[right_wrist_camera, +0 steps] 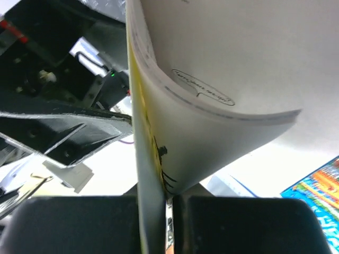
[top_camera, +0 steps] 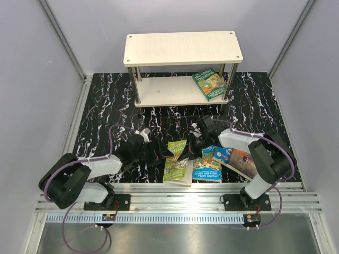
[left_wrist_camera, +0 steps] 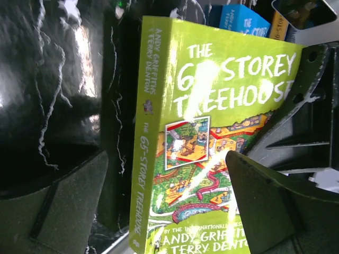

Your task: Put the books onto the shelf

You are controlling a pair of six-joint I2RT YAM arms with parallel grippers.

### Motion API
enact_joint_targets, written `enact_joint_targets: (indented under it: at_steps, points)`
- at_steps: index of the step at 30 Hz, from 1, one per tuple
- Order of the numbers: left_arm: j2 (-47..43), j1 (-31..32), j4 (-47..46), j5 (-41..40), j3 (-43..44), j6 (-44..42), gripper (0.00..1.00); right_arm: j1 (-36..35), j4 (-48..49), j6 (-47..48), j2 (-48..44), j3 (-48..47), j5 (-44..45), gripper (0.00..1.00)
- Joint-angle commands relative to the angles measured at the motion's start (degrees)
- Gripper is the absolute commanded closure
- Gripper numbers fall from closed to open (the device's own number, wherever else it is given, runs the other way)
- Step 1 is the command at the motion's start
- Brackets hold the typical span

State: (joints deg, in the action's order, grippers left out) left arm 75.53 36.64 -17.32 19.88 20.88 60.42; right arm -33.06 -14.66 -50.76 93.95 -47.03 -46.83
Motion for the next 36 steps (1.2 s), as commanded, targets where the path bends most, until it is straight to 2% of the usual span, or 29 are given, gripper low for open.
enact_joint_targets:
  at_steps: [1,5,9,11,15,19,20,21,23,24,25,26,28,29,30,32,33,35,36]
  points:
    - [1.29,-0.08,-11.06,2.09,-2.6,2.85,0.01,-0.25,3.48,-3.64,-3.77,0.35,-5.98,1.0]
    - [3.31,-0.08,-19.91,4.28,-5.76,6.09,0.01,-0.25,10.51,-7.85,-5.53,2.28,-9.06,1.0]
    - [9.27,-0.26,-41.5,7.71,-9.28,12.43,0.01,0.01,19.73,-12.16,-7.2,5.53,-11.53,1.0]
    - [14.52,-0.26,-47.07,9.73,-9.72,15.33,0.01,0.45,25.97,-15.5,-7.9,6.85,-12.93,1.0]
    - [23.42,-0.34,-65.94,10.01,-11.39,21.3,0.1,1.85,33.09,-18.66,-7.56,10.27,-14.34,1.0]
    - [30.37,-0.26,-76.62,11.32,-10.52,25.53,0.37,3.09,36.89,-20.6,-6.42,13.18,-15.66,1.0]
    - [31.43,-0.26,-77.5,12.28,-9.99,26.4,0.55,3.44,36.89,-20.52,-5.89,13.54,-15.92,1.0]
    - [32.31,-0.34,-77.6,12.55,-9.2,26.59,0.63,3.7,36.72,-20.43,-5.8,14.06,-16.1,1.0]
    - [32.05,-0.26,-77.08,12.55,-8.85,26.59,0.75,4.67,34.8,-19.12,-6.15,14.07,-16.45,0.98]
    - [31.62,-0.34,-75.33,12.64,-8.58,26.24,0.84,5.02,29.74,-17.81,-6.41,13.11,-16.45,0.93]
    - [29.78,-0.34,-73.66,12.81,-7.97,25.11,0.86,5.37,26.55,-14.14,-6.67,12.23,-16.1,0.72]
    - [28.64,-0.34,-68.86,13.16,-7.36,24.22,0.92,5.46,23.48,-11.93,-7.55,11.09,-16.1,0.57]
    - [24.35,-0.34,-62.95,13.34,-5.25,20.99,0.96,5.37,10.75,-4.13,-8.95,6.26,-14.45,0.25]
    - [22.58,-0.43,-55.7,13.6,-4.28,19.66,0.97,5.37,6.09,-1.3,-10.44,4.24,-13.39,0.18]
    - [21.08,-0.43,-51.71,13.78,-3.14,18.08,0.99,5.37,-2.48,1.34,-11.24,0.05,-12.42,0.15]
    - [16.44,-0.34,-42.14,13.78,1.6,12.28,1.0,5.46,-10.79,7.76,-13.08,-4.11,-8.73,0.11]
    - [15.19,-0.34,-31.74,13.7,3.88,10.0,1.0,5.37,-18.84,9.7,-13.7,-8.22,-7.24,0.11]
    - [11.77,-0.34,-20.62,12.13,11.32,2.45,1.0,5.37,-25.57,14.01,-16.76,-11.41,-2.67,0.11]
    - [10.97,-0.34,-9.25,11.07,13.98,-0.19,1.0,5.37,-31.43,15.76,-18.26,-14.21,-0.83,0.11]
